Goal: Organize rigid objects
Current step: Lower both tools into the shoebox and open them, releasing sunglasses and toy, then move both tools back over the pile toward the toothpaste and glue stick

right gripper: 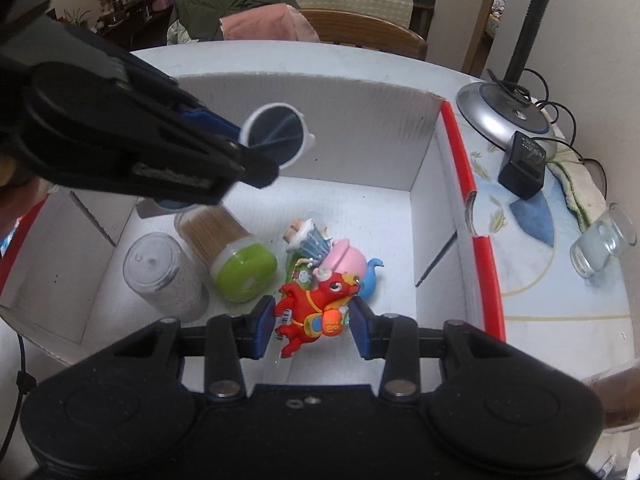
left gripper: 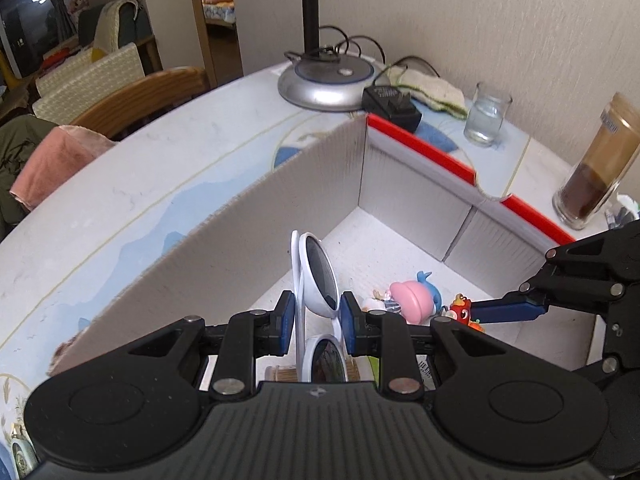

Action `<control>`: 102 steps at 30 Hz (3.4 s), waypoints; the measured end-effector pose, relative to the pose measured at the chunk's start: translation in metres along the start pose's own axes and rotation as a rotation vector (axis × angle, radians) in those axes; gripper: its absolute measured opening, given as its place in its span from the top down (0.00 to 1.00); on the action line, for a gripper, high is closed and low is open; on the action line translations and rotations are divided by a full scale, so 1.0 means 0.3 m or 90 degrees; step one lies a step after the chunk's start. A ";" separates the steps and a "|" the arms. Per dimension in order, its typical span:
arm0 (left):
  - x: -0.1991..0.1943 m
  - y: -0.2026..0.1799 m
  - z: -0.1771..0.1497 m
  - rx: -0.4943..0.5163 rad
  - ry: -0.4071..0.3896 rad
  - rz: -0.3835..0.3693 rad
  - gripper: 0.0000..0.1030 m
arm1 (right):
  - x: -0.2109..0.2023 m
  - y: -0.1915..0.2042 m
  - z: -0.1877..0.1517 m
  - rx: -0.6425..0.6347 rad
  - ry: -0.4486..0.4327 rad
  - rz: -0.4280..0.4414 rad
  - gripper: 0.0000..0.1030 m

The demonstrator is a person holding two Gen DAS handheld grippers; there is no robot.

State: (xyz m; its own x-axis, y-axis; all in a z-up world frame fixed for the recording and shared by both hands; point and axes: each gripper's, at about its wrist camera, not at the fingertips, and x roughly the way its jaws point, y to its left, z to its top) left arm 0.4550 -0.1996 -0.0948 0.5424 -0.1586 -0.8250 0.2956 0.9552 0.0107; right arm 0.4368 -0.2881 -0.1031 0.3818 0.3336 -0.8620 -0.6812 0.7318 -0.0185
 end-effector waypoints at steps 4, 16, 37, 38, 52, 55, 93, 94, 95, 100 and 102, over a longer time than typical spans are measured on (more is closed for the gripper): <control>0.031 -0.006 0.000 -0.005 0.019 -0.002 0.77 | 0.010 -0.007 0.001 -0.001 0.006 0.010 0.62; 0.103 0.008 -0.010 -0.032 0.078 -0.009 0.77 | 0.038 -0.016 -0.010 0.006 0.025 0.020 0.62; 0.033 0.000 -0.036 -0.047 0.051 0.004 0.76 | -0.026 -0.041 -0.024 0.040 -0.015 0.044 0.40; 0.024 0.001 -0.038 -0.048 0.046 0.005 0.76 | -0.033 -0.041 -0.025 0.040 -0.018 0.043 0.39; -0.166 -0.018 -0.086 -0.065 -0.031 0.001 0.76 | -0.154 -0.022 -0.036 0.039 -0.071 0.045 0.35; -0.210 -0.025 -0.097 -0.069 -0.048 0.006 0.76 | -0.180 -0.017 -0.038 0.038 -0.085 0.046 0.34; -0.683 0.183 -0.483 -0.203 -0.195 0.054 0.12 | -0.415 0.304 -0.038 0.039 -0.203 0.106 0.07; -0.691 0.200 -0.497 -0.206 -0.194 0.056 0.10 | -0.414 0.321 -0.036 0.040 -0.205 0.110 0.04; -0.698 0.216 -0.512 -0.208 -0.193 0.060 0.07 | -0.414 0.341 -0.035 0.039 -0.207 0.113 0.03; -0.719 0.306 -0.595 -0.226 -0.173 0.101 0.02 | -0.412 0.454 -0.024 0.024 -0.216 0.111 0.00; -0.724 0.343 -0.629 -0.233 -0.167 0.107 0.02 | -0.407 0.495 -0.017 0.017 -0.216 0.106 0.00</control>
State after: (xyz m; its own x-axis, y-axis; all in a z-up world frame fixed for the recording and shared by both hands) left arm 0.2191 -0.0199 -0.0211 0.7529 -0.0076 -0.6581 -0.0836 0.9907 -0.1070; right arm 0.2858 -0.2230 -0.0033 0.4554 0.6236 -0.6354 -0.7367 0.6647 0.1243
